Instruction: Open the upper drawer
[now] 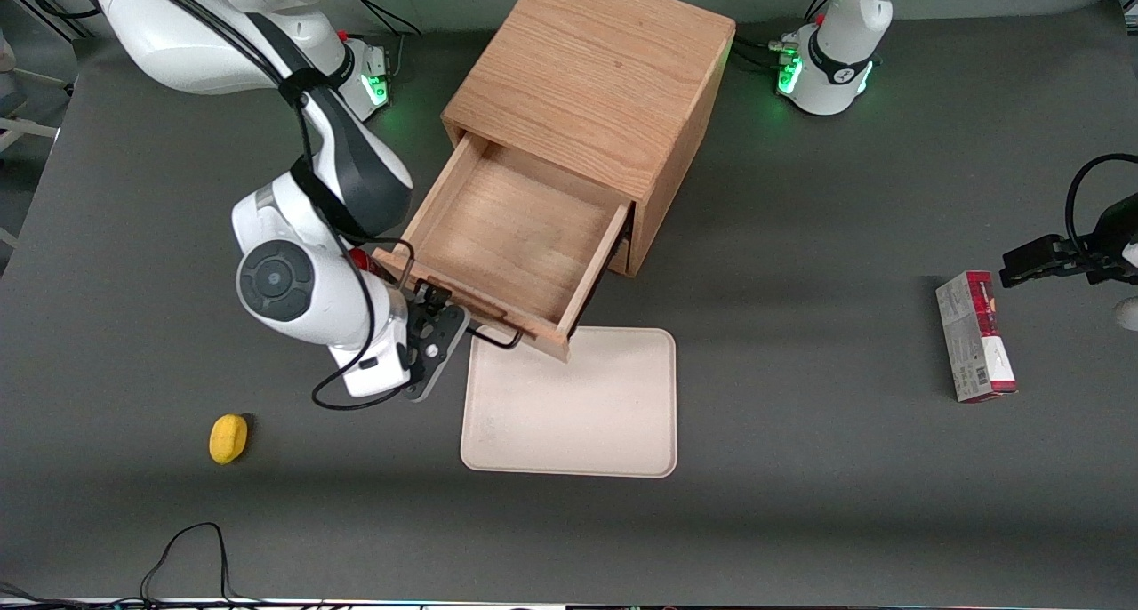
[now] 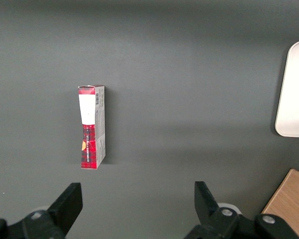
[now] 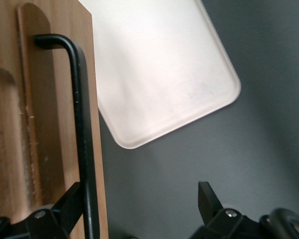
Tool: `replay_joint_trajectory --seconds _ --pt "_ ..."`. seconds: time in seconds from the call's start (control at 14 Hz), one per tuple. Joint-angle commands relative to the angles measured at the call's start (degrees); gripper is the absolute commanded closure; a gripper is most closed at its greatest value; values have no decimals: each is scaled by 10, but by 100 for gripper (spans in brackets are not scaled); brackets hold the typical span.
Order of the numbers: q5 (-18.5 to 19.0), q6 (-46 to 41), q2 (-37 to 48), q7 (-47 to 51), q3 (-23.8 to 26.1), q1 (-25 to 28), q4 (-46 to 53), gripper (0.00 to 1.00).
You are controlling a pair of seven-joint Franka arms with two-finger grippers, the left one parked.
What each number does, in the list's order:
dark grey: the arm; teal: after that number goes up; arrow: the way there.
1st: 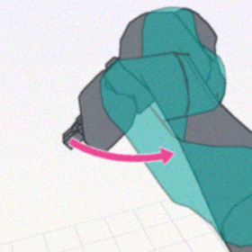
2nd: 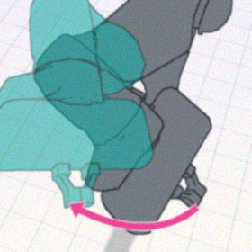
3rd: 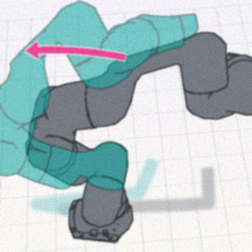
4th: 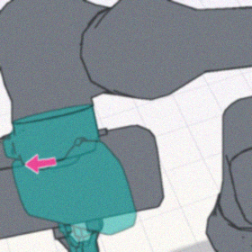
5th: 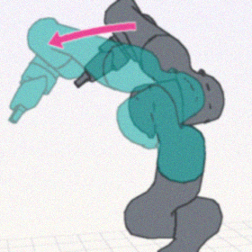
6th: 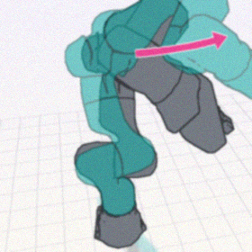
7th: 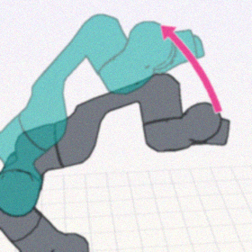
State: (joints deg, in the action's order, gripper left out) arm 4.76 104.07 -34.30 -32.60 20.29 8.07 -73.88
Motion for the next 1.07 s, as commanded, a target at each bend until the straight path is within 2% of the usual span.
replay_joint_trajectory --seconds 0.0,0.14,0.36,0.57,0.71,1.0 --pt "9 -20 -6 -6 -7 5 50 0" --pt "45 -22 12 -7 -17 5 74 0" --pt "40 -48 52 32 -26 3 88 0" --pt "-45 -110 138 156 -86 -2 49 0" --pt "-49 -146 201 258 -94 -2 -2 0" --pt "-54 -135 377 395 -142 -2 -212 0"
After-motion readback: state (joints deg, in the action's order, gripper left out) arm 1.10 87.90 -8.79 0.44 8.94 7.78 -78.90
